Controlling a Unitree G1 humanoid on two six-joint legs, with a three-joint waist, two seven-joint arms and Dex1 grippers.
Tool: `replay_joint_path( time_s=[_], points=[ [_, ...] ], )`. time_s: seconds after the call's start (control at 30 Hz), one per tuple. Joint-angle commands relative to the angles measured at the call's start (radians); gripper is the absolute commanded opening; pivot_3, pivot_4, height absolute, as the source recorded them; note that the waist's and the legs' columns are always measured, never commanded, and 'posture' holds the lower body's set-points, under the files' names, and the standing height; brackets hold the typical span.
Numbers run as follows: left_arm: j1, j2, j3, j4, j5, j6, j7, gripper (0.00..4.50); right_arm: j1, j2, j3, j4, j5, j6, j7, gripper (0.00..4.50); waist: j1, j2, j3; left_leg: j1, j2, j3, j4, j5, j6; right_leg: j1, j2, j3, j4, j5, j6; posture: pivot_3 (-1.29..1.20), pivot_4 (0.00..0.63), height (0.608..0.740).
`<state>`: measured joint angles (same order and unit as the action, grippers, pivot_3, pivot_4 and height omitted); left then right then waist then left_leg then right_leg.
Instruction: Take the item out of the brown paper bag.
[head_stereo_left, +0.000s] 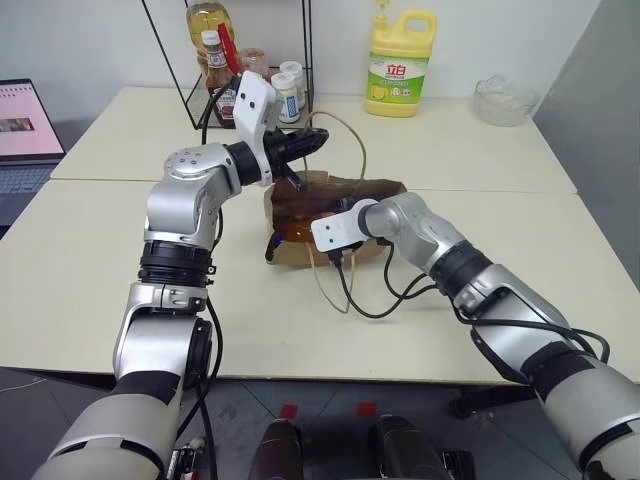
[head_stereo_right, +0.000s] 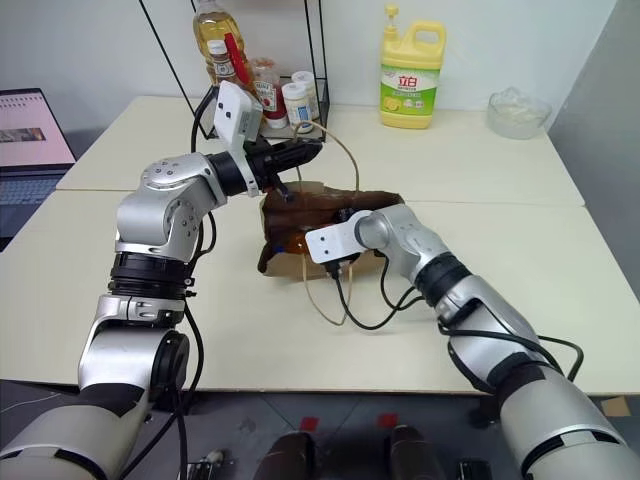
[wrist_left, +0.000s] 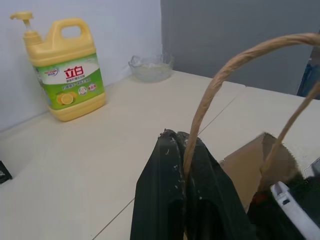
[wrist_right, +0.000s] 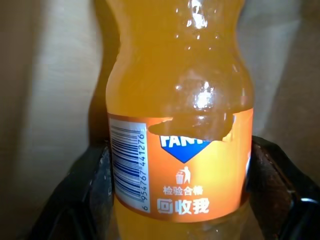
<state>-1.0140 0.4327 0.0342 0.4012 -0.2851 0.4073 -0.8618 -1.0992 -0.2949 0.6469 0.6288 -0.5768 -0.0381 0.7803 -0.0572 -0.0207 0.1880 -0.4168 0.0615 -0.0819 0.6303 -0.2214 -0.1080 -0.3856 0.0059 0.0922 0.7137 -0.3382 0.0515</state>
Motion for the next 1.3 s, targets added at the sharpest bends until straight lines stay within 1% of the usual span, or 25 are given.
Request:
replay_joint_path(
  time_s=[0.03,0.27,0.5,0.73,0.93,1.2,1.3],
  points=[
    [-0.005,0.006,0.006,-0.027,-0.001,-0.021,0.001,0.0,0.025,-0.032,-0.086,-0.192,0.048,0.038,0.037,3.16,-0.001,0.0,0.0,0.0,0.0,0.0,0.0,0.0,0.0,0.0,0.0,0.0,0.0,0.0,0.0,0.0,0.15,0.74],
    [-0.012,0.003,0.004,-0.012,0.003,-0.031,0.001,0.0,0.134,-0.069,-0.173,-0.401,0.126,0.086,0.068,3.16,-0.001,0.0,0.0,0.0,0.0,0.0,0.0,0.0,0.0,-0.001,0.0,0.0,0.0,0.0,0.0,0.0,0.15,0.74],
    [-0.018,0.004,0.002,-0.001,0.01,-0.038,-0.001,0.0,0.205,-0.108,-0.243,-0.53,0.191,0.072,0.054,3.16,-0.001,0.0,0.0,0.0,0.0,0.0,0.0,0.0,0.0,-0.001,0.0,0.0,0.0,0.0,0.0,0.0,0.15,0.74],
    [-0.019,0.003,-0.003,0.004,0.02,-0.048,-0.001,0.0,0.269,-0.163,-0.324,-0.592,0.247,0.025,0.016,3.16,0.0,0.0,0.0,-0.001,0.0,0.001,0.0,0.0,0.0,-0.001,0.0,0.0,0.0,0.0,0.0,0.0,0.15,0.74],
    [-0.019,0.004,-0.002,0.007,0.021,-0.05,0.001,0.0,0.308,-0.175,-0.409,-0.668,0.35,0.026,0.016,3.16,0.0,0.0,0.0,-0.001,0.0,0.0,0.0,0.0,0.0,-0.001,0.0,0.0,0.0,0.0,0.0,0.0,0.15,0.74],
    [-0.015,0.005,-0.005,0.001,0.019,-0.049,-0.001,0.0,0.384,-0.229,-0.441,-0.732,0.427,-0.106,0.032,3.16,0.0,0.0,0.0,-0.001,0.0,0.001,0.0,0.0,0.0,-0.001,0.0,0.001,0.0,0.0,0.0,0.0,0.15,0.74],
    [-0.013,0.005,-0.007,-0.004,0.018,-0.047,-0.003,0.0,0.389,-0.211,-0.472,-0.746,0.465,-0.079,0.005,3.16,0.0,0.0,0.0,0.0,0.0,0.001,0.0,0.0,0.0,-0.001,0.0,0.001,0.0,0.0,0.0,0.0,0.15,0.74]
  ],
)
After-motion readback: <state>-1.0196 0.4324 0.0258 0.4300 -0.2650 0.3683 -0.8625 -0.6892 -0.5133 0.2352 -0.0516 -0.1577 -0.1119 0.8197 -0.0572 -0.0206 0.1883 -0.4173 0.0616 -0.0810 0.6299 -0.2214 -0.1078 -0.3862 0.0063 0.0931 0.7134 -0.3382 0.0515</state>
